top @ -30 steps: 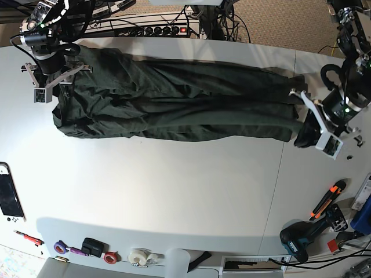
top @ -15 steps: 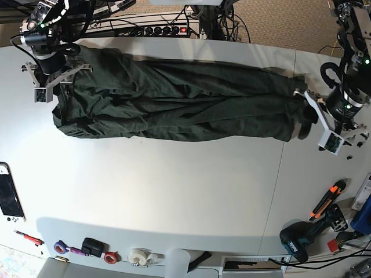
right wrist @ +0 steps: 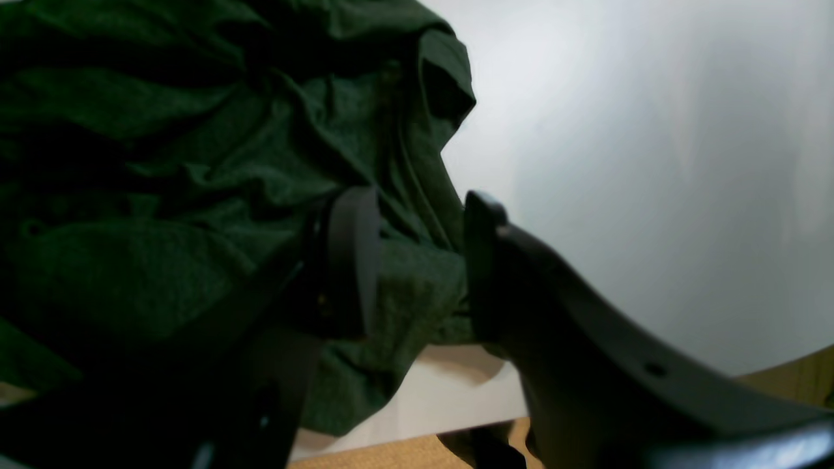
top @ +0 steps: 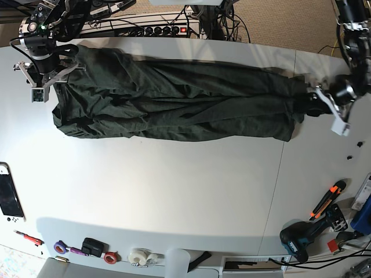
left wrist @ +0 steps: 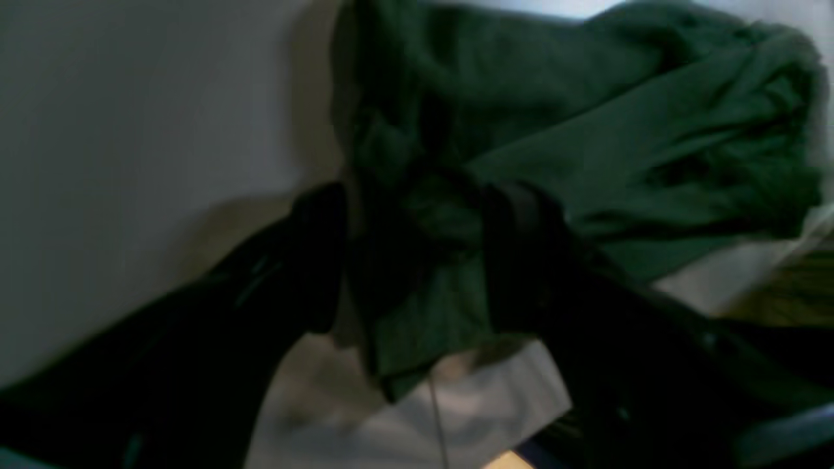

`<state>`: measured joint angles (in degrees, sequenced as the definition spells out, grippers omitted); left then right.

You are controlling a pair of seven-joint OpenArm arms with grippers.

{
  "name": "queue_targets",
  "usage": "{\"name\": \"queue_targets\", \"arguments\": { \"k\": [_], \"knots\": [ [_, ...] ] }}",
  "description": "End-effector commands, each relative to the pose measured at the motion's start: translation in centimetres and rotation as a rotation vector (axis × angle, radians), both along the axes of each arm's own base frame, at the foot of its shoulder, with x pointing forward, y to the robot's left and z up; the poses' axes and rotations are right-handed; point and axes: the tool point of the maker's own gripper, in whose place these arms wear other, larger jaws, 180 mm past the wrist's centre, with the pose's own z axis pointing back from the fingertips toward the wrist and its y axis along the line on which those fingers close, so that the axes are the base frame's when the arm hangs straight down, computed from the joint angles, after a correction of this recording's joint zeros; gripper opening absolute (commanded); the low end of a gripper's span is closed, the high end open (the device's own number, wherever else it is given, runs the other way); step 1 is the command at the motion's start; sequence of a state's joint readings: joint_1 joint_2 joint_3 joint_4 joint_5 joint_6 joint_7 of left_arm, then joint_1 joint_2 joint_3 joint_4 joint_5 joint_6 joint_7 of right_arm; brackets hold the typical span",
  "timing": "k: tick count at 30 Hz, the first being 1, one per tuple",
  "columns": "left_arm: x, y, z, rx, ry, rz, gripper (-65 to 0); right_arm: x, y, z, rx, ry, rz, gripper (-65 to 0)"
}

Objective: Layout the t-shirt on the table in an organized manner, then fold the t-shirt properly
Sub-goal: 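Lay the fabric back along the shirt's end with the left gripper, then grasp the shirt's end with the left gripper and fold it toward the collar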

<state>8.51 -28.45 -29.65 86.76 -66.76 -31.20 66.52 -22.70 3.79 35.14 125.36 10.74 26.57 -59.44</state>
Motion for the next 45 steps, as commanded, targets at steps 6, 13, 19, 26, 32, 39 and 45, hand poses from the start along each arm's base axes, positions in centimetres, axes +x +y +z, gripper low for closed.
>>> {"name": "queue_targets", "arguments": {
  "k": [6,13,19,26,32,39,45],
  "knots": [
    [0.3,4.4,0.6,-0.048,-0.012,0.14,-20.7,0.5,-0.1,1.0,-0.017,-0.036,0.01,-42.9],
    [-1.0,4.8,-2.1,-0.136,0.074,0.199,-17.5,0.8,0.6,1.0,0.029,-0.056,0.026,-42.9],
    [-1.1,3.1,-3.0,-0.161,0.099,0.179,-17.5,0.8,0.7,1.0,0.034,-0.056,0.027,-42.9],
    [-1.2,-2.3,-4.4,-0.213,0.154,0.044,-17.5,0.5,0.6,0.7,0.036,-0.037,0.021,-42.9],
    [-0.2,-4.9,-5.4,-0.21,0.17,0.029,-17.5,0.5,0.6,0.7,0.037,-0.034,0.021,-42.9],
    [-0.5,-6.9,-6.1,-0.224,0.194,-0.001,-17.5,0.5,0.7,0.7,0.037,-0.035,0.022,-42.9],
    [-1.2,-8.8,-6.8,-0.216,0.225,-0.065,-30.8,0.5,0.7,0.7,0.037,-0.035,0.022,-42.9]
  ]
}}
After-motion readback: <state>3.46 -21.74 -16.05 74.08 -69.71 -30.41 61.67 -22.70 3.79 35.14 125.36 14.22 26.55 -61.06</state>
